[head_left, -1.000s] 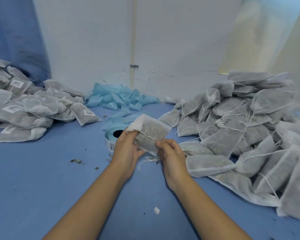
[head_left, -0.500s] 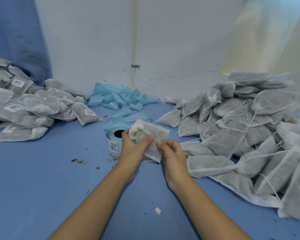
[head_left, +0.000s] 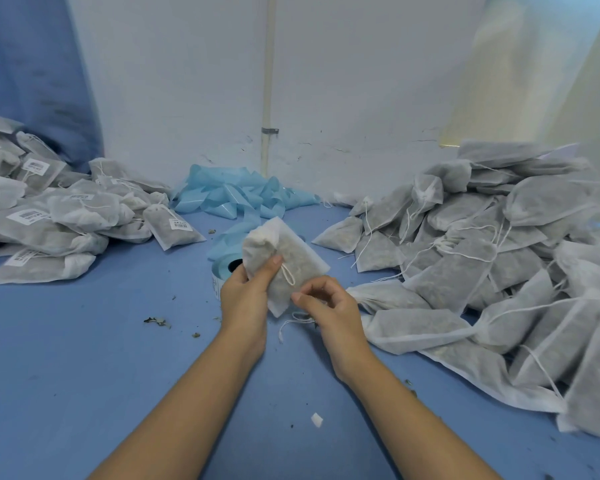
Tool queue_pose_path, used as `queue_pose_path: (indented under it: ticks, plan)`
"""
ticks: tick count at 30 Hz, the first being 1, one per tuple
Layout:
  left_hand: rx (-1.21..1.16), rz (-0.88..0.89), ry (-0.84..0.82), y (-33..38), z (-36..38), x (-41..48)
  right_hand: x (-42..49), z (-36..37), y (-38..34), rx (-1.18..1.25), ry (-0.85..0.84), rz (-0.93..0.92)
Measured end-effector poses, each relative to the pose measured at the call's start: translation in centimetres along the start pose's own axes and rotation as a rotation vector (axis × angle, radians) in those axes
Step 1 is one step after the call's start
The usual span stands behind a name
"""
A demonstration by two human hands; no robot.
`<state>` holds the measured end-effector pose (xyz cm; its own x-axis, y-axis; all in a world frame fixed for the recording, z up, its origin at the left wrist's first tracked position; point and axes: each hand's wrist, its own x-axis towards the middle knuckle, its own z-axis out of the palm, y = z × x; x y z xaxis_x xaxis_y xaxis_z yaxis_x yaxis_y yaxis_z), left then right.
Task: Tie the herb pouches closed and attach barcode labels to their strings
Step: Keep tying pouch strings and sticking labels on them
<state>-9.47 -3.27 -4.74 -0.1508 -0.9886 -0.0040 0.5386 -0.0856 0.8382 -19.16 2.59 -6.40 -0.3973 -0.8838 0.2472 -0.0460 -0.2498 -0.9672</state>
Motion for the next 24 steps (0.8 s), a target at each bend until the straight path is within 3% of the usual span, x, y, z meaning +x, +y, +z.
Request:
queue_pose_path:
  ticks: [3, 5, 11, 19, 24]
  plan:
    - [0.095, 0.106, 0.006, 0.9, -0.6, 0.5, 0.2, 0.0, 0.2, 0.010, 0.036, 0.023]
    - [0.305, 0.211, -0.002, 1.4, -1.7, 0.5, 0.3, 0.0, 0.5, -0.003, 0.114, 0.049]
    - [0.862, 0.410, -0.177, 1.1, -4.5, 0.0, 0.4, 0.2, 0.8, -0.372, 0.217, 0.019]
    - [0.987, 0.412, -0.226, 0.3, -4.7, 0.5, -0.7, 0.7, 0.6, -0.658, 0.159, -0.258]
    - [1.009, 0.404, -0.215, 0.4, -4.7, 0.2, -0.6, 0.7, 0.8, -0.573, 0.105, -0.189]
